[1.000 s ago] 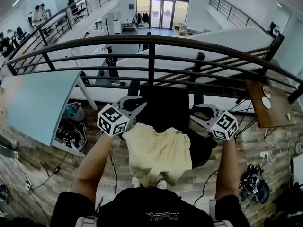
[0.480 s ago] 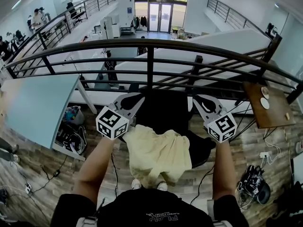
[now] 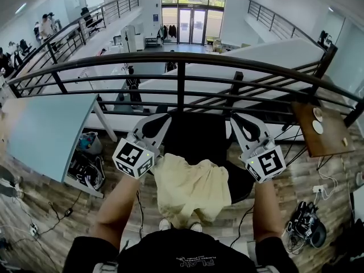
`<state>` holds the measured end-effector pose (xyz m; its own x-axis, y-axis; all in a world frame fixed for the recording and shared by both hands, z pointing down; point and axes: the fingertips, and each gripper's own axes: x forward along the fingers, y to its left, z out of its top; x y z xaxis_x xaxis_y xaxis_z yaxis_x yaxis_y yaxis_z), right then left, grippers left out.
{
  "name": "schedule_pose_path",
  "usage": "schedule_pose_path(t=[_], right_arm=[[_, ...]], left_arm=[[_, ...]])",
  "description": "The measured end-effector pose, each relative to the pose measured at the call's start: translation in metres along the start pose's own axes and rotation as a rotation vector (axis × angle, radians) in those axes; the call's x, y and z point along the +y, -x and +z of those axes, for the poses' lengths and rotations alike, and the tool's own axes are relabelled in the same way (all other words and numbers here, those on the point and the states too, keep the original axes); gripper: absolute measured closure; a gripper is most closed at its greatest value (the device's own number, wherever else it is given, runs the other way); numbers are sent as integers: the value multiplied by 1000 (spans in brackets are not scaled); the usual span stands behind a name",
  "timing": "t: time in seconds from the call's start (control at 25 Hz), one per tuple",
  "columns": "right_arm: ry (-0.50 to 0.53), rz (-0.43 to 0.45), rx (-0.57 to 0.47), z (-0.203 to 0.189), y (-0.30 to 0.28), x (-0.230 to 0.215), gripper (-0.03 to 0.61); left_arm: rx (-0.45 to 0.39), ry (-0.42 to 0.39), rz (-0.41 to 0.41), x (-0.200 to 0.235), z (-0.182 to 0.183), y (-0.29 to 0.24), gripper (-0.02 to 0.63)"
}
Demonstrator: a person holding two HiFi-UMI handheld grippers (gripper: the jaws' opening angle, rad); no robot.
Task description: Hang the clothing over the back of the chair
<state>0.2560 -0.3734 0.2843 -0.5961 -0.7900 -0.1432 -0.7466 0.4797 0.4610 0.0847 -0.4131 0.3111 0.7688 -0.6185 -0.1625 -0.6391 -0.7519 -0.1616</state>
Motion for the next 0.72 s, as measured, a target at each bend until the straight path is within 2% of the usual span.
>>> schedule_pose_path(t=[0.28, 0.56, 0.72], right_arm=[[56, -68, -38, 21, 8, 7, 558], [38, -69, -71, 34, 8, 17, 558], [60, -72, -49, 29, 10, 17, 558]], left_arm=[[-39, -42, 8, -14, 16, 9, 595], [-25, -35, 2, -16, 14, 12, 594], [-22, -41, 3, -18, 14, 14, 594]])
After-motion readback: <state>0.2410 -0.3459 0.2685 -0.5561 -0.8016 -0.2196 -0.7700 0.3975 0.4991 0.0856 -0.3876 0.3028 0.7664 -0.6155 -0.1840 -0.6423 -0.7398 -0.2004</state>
